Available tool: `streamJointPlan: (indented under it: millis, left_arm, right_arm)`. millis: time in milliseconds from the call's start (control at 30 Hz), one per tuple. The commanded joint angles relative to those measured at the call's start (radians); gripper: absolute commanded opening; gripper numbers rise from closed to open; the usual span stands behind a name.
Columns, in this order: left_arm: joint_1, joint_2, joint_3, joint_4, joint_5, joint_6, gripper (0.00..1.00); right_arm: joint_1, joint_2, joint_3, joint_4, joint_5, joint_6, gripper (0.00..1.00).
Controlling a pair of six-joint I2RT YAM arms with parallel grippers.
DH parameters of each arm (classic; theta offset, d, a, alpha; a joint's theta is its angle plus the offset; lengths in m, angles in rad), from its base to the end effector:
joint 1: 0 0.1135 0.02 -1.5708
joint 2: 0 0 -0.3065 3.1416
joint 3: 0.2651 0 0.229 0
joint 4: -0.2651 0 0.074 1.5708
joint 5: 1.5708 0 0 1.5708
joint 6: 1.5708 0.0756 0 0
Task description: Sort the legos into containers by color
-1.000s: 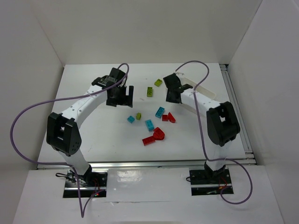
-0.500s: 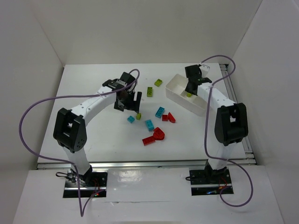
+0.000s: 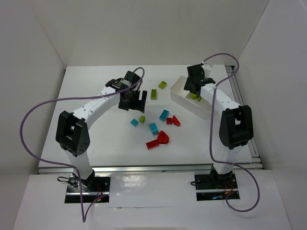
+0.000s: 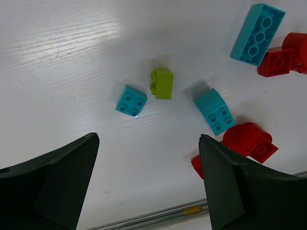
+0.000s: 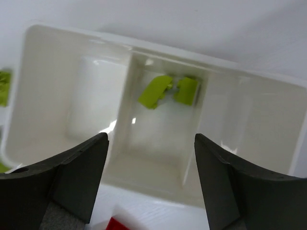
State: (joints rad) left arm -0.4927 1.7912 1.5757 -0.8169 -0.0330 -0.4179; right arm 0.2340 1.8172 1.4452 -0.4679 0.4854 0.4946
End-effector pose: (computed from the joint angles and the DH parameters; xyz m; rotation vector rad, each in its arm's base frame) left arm 0.3469 -0.1834 0.2955 0.0864 2.6286 -0.2801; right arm 0.4133 0.0623 0.2814 0.5125 2.2415 -0.2175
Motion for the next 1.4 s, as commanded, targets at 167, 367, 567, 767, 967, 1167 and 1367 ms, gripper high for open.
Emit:
streamJointPlan:
  millis: [167,367,567,767,967,1167,1367]
  left_arm:
    - [0.091,-0.073,0.017,-0.05,-0.104,-0.005,0.94]
    - [0.223,-0.147,-0.065,-0.05,-0.123,-0.122,0.94]
    - [0.33,-0.204,-0.138,-0.032,-0.075,-0.174,0.94]
    - [0.344,-0.213,-0.149,-0.022,-0.031,-0.165,0.94]
    - [0.353,-0.204,-0.158,-0.013,-0.022,-0.147,0.94]
    - [0.353,-0.204,-0.158,-0.004,-0.022,-0.147,0.94]
    - [0.353,-0.194,-0.158,0.005,-0.004,-0.137,0.94]
  right_arm:
    - [0.312,-0.081,0.041,-0.001,-0.131,-0.025,0.81]
    - [0.464,0.101,0.096,0.011,-0.316,0.007,0.89]
    - [0.521,0.241,0.173,0.043,-0.366,0.007,0.9]
    - [0.53,0.327,0.241,0.021,-0.355,0.021,0.83]
    - [0.539,0.349,0.25,0.002,-0.346,0.032,0.53]
    - [0.539,0.309,0.25,-0.041,-0.292,0.052,0.57]
    - [0.551,0.3,0.213,-0.08,-0.294,0.073,0.69]
